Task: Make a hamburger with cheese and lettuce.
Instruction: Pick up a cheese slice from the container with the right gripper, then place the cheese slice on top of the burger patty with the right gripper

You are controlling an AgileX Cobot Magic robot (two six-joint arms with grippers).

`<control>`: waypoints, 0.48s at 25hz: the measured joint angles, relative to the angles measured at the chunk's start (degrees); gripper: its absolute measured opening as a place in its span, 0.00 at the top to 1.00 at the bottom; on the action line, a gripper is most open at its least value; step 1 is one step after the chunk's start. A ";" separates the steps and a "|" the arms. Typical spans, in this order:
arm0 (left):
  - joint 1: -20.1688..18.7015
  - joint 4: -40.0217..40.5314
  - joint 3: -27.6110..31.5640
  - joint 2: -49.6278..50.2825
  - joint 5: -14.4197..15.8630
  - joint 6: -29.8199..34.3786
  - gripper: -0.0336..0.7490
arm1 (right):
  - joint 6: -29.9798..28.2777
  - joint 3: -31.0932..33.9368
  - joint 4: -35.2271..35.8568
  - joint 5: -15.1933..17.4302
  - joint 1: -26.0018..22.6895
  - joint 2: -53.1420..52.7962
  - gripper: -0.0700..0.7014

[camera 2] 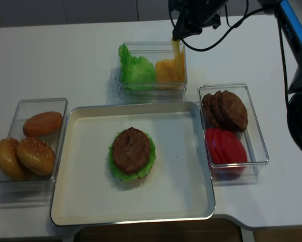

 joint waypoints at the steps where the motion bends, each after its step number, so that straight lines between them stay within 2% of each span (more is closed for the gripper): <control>1: 0.00 0.00 0.00 0.00 0.00 0.00 0.34 | 0.00 0.00 0.00 0.03 0.15 -0.09 0.85; 12: 0.00 0.00 0.00 0.00 0.00 0.00 0.34 | 0.00 0.00 0.00 0.37 1.77 -2.57 0.85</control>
